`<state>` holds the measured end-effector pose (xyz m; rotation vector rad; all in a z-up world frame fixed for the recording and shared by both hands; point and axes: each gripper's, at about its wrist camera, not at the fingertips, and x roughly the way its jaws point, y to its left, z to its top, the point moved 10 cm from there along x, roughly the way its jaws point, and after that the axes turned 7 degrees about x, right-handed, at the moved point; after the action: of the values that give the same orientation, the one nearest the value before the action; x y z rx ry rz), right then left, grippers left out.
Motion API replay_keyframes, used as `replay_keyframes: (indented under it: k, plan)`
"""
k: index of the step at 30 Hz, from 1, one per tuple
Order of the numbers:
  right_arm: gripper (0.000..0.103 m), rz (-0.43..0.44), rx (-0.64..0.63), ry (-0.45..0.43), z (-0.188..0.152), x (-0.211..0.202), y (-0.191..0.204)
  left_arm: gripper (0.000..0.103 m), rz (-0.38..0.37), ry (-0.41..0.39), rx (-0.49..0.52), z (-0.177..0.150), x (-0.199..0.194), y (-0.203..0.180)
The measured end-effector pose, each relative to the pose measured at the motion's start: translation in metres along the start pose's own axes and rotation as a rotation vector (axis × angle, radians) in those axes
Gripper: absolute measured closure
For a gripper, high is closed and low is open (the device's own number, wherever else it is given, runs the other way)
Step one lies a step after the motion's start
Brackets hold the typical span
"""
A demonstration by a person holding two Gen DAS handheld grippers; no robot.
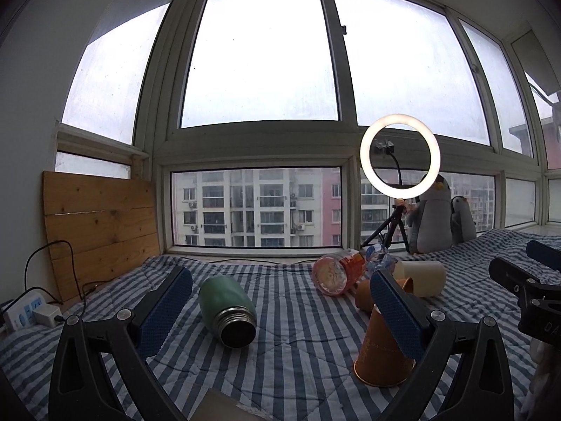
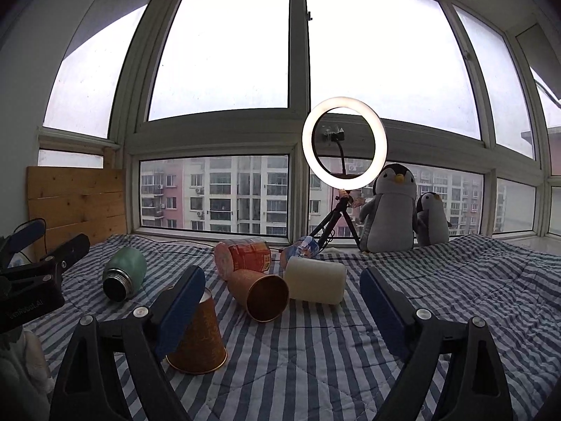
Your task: Flip cup upside down
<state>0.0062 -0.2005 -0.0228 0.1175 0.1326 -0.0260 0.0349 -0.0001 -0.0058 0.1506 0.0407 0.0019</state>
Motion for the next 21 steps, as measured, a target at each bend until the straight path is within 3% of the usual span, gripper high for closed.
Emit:
replay_keyframes:
  k: [21]
  plan:
    - [0.011, 0.001, 0.006, -0.013, 0.0019, -0.0021, -0.0006, 0.000, 0.008, 0.000, -0.008, -0.0007, -0.0012, 0.0025]
